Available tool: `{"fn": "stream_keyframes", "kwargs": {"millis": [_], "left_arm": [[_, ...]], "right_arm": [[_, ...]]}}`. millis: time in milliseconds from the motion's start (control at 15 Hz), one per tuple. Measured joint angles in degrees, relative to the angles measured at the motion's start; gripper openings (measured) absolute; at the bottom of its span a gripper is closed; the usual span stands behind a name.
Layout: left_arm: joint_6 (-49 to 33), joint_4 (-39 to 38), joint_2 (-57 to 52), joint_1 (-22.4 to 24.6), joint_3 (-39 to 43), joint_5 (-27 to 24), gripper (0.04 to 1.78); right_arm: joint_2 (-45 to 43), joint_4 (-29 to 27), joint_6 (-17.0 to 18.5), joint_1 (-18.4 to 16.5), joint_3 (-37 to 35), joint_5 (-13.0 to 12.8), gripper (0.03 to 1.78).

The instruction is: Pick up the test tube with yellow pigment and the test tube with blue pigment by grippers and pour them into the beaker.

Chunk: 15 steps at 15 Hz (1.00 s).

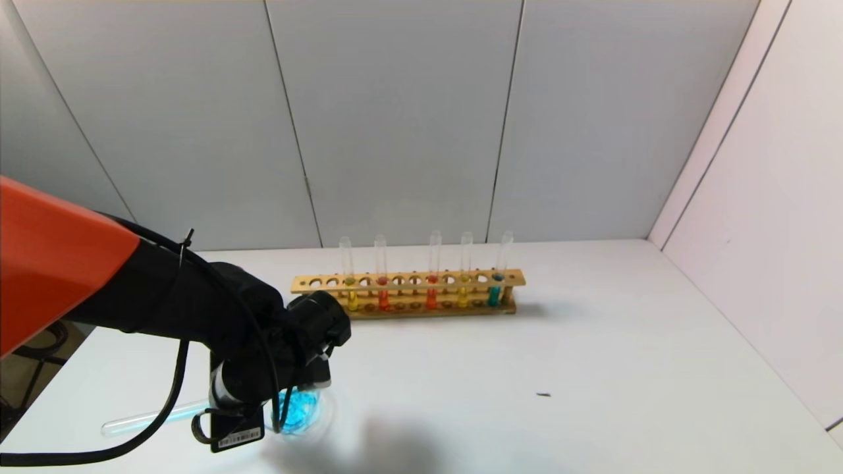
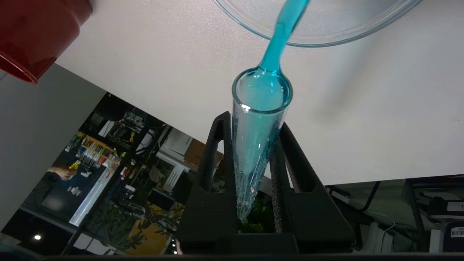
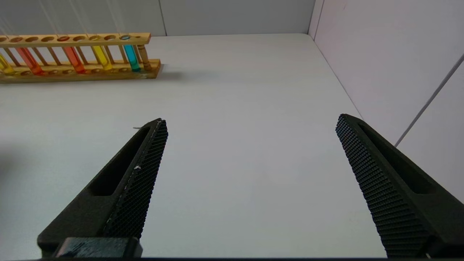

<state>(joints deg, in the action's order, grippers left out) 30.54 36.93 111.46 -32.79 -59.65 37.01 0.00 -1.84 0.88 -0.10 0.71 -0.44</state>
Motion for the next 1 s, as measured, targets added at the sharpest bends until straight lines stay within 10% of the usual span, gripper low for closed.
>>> {"fn": "stream_keyframes", "kwargs": {"millis": [1000], "left_arm": [[-0.06,13.51,6.01,-0.33,-10.74,2.27,0.31]], "right_arm": [[0.0,0.02,0.0,0.0,0.0,0.0,1.7]]}}
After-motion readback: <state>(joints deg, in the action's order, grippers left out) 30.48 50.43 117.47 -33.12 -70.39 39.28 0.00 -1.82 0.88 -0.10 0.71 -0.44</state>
